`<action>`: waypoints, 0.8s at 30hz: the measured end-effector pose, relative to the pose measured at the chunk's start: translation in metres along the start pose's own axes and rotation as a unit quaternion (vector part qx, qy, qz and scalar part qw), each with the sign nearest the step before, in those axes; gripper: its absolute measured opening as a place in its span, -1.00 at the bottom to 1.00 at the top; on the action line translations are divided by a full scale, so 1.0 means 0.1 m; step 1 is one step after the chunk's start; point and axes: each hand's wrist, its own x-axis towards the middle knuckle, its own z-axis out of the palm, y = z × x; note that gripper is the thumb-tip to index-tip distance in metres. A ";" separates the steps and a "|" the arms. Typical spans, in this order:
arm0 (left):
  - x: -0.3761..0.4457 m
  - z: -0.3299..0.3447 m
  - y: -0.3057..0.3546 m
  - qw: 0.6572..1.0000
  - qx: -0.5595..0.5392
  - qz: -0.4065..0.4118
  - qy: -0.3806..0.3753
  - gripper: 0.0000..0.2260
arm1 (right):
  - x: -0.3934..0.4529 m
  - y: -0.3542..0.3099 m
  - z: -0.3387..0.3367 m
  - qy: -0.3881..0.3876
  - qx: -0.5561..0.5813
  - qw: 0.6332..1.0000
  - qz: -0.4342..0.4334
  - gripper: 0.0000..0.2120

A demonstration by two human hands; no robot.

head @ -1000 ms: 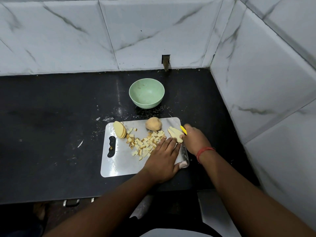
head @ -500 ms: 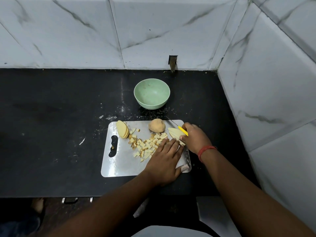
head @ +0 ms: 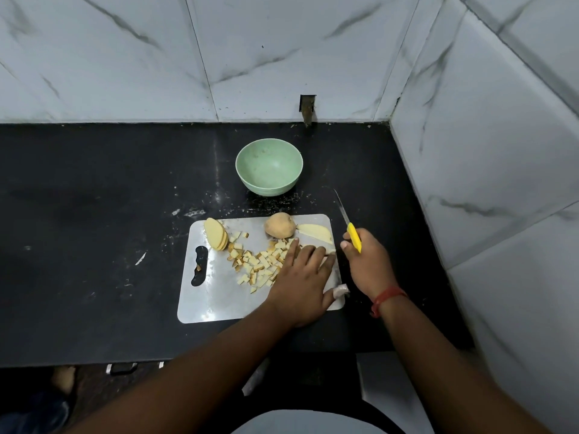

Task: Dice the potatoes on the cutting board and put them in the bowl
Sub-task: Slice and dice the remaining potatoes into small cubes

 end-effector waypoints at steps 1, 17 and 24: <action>-0.02 0.01 -0.02 1.000 -0.001 -0.004 -0.004 -0.32 | -0.09 0.02 -0.04 -0.002 0.005 1.000 0.009 -0.80; -0.14 0.02 -0.12 0.999 0.036 0.016 0.014 -0.36 | -0.80 0.15 0.06 -0.103 -0.201 0.974 0.034 -0.86; -0.15 0.01 -0.11 0.999 0.031 0.001 0.009 -0.37 | -0.68 0.00 0.10 -0.190 -0.254 0.942 0.113 -0.83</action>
